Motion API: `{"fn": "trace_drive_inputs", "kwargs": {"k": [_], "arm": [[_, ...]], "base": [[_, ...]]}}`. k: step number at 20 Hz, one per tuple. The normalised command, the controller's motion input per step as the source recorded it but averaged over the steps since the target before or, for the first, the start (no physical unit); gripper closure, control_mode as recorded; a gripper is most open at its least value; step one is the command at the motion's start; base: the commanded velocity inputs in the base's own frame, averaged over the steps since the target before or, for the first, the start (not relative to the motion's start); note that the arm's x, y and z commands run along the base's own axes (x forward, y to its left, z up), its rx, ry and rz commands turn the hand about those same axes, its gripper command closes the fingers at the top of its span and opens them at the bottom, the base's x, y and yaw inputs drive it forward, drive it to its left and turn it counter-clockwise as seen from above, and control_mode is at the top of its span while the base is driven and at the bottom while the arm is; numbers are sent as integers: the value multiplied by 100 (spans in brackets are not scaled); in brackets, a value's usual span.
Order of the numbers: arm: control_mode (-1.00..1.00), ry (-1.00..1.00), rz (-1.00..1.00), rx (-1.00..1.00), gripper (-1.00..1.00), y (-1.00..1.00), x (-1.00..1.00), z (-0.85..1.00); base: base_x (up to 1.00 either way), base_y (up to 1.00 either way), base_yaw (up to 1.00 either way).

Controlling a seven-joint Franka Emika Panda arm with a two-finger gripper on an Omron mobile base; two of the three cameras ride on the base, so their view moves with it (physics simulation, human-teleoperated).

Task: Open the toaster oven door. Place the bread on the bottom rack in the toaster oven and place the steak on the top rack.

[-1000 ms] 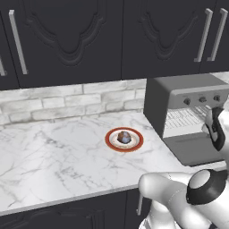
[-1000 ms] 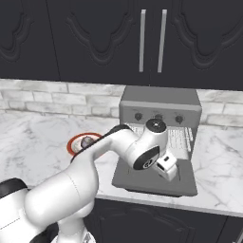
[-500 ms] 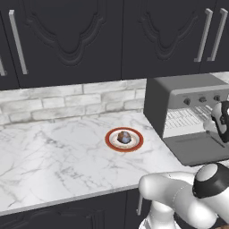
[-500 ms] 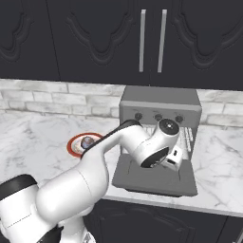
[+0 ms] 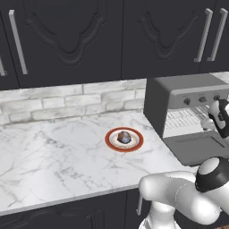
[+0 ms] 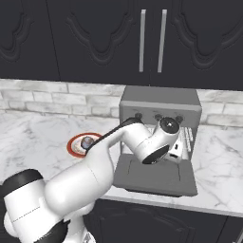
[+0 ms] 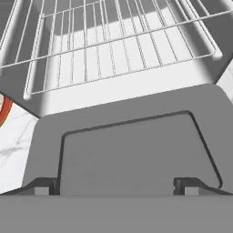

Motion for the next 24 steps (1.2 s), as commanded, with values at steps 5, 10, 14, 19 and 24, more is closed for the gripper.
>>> {"fn": "trace_drive_inputs", "kwargs": {"k": [5,10,14,19,24], "arm": [[-100,-22,16,-9,-100,0,18,-5],[-100,-16,1,-2,-100,1,13,-11],[-100,-5,1,0,-100,0,16,-11],[-100,-13,11,0,-100,-4,11,-7],[-100,-18,17,0,-100,-8,9,-3]], "base": [[0,0,0],[0,0,0],[0,0,0],[0,0,0],[0,0,0]]}}
